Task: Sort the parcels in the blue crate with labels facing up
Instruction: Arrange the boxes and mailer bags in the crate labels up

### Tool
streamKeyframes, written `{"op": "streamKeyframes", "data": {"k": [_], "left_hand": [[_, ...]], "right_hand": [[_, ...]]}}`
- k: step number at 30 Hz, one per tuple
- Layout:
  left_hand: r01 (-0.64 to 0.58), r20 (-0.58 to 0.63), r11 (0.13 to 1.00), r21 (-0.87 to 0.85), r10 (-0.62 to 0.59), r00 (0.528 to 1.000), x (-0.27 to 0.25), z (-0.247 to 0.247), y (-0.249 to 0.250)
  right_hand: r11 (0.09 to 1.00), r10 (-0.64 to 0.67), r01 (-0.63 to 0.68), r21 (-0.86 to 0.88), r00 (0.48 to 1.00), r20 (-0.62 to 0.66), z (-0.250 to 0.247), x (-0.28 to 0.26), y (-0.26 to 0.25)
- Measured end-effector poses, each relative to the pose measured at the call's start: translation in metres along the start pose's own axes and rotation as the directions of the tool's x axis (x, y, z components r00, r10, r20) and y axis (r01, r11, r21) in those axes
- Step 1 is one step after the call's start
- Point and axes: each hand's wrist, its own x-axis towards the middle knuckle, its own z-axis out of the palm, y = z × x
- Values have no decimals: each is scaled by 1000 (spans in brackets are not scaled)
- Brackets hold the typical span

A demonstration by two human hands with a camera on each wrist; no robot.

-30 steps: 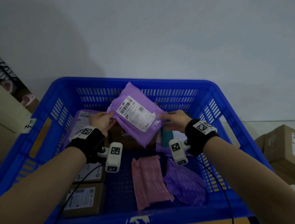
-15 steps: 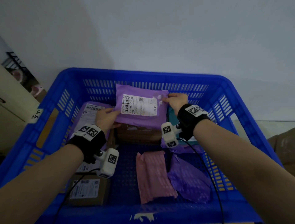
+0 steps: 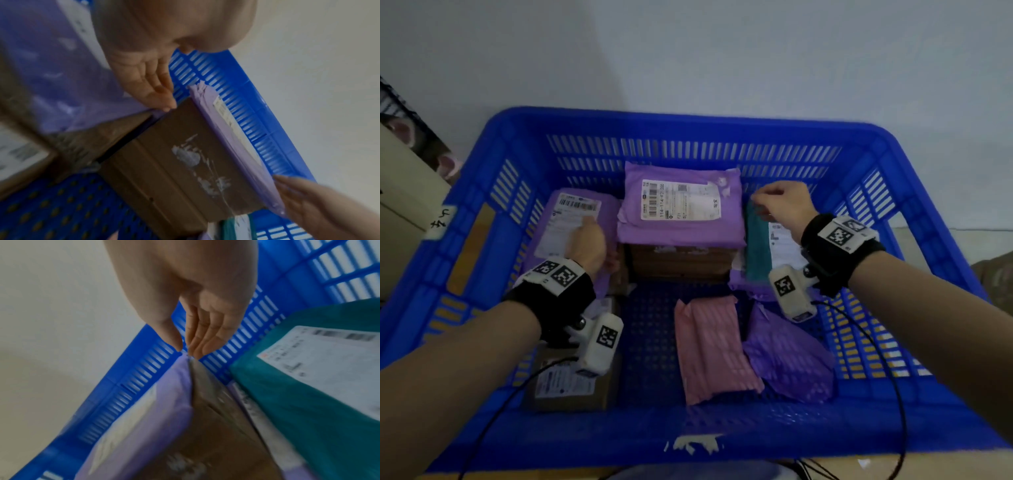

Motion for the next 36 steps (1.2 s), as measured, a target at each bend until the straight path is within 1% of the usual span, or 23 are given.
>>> {"op": "streamKeyframes", "data": {"k": [1,2,3,4,5,6,7,8,9,10,11,12,13,14,15,18,21,22,26,28,31,34,36], "left_hand": [[114,87,993,-5,-114,990,-3,0,-7],[197,173,978,69,-207,963,-5,2,-15],[241,250,954,178,-280,927,-7,4,-21],[250,309,925,286,-336,890,-10,10,-27],[243,345,897,369,-375,861,-13,15,-32],[228,365,876,425,-396,842,-13,21,-39],[215,378,858,467,-413,828,-12,28,-47],[205,380,834,512,-434,817,-10,37,-56],[191,380,809,555,-451,808,-9,46,-65],[175,380,787,592,-464,800,-9,55,-74],[157,376,766,624,-470,799,-9,64,-83],[127,371,739,662,-470,801,-9,72,-91],[89,376,715,694,-465,801,-9,80,-99],[63,383,699,712,-463,799,-9,87,-106],[50,387,689,723,-464,797,-8,94,-113],[124,355,689,714,-509,784,-2,106,-127],[81,349,674,735,-478,806,7,105,-134],[84,338,671,736,-473,814,10,103,-135],[86,344,689,719,-461,818,13,97,-136],[76,375,708,702,-459,805,13,98,-131],[90,425,741,665,-475,770,6,98,-117],[67,457,783,618,-427,780,-1,98,-104],[23,498,800,599,-395,772,-9,97,-92]], "right_hand": [[1000,24,-24,13,1000,14,-4,-6,7],[998,58,-59,25,998,39,-7,-11,15],[994,101,-105,32,991,88,-8,-16,25],[988,147,-154,31,976,163,-8,-20,35],[977,199,-213,28,945,261,-8,-23,46],[963,253,-270,-6,897,363,-6,-27,58],[946,311,-317,-67,831,461,-4,-31,70],[927,371,-335,-168,761,532,0,-35,83],[905,425,-330,-268,699,575,5,-39,96],[883,463,-289,-370,669,581,12,-41,110],[862,480,-234,-449,659,578,20,-42,124],[834,486,-159,-528,666,566,28,-44,135],[806,467,-83,-585,697,544,35,-43,147],[787,446,-44,-616,730,518,43,-45,154],[793,424,-40,-608,753,503,49,-45,162],[825,432,-117,-553,761,483,61,-43,175],[820,442,-122,-559,756,483,65,-39,182],[823,445,-133,-552,756,481,64,-39,181],[834,462,-196,-516,760,457,62,-40,176],[836,473,-227,-499,759,448,60,-39,170],[843,481,-260,-471,758,441,58,-42,160],[856,480,-300,-421,764,431,53,-48,151],[864,489,-351,-361,757,434,48,-54,143]]}}
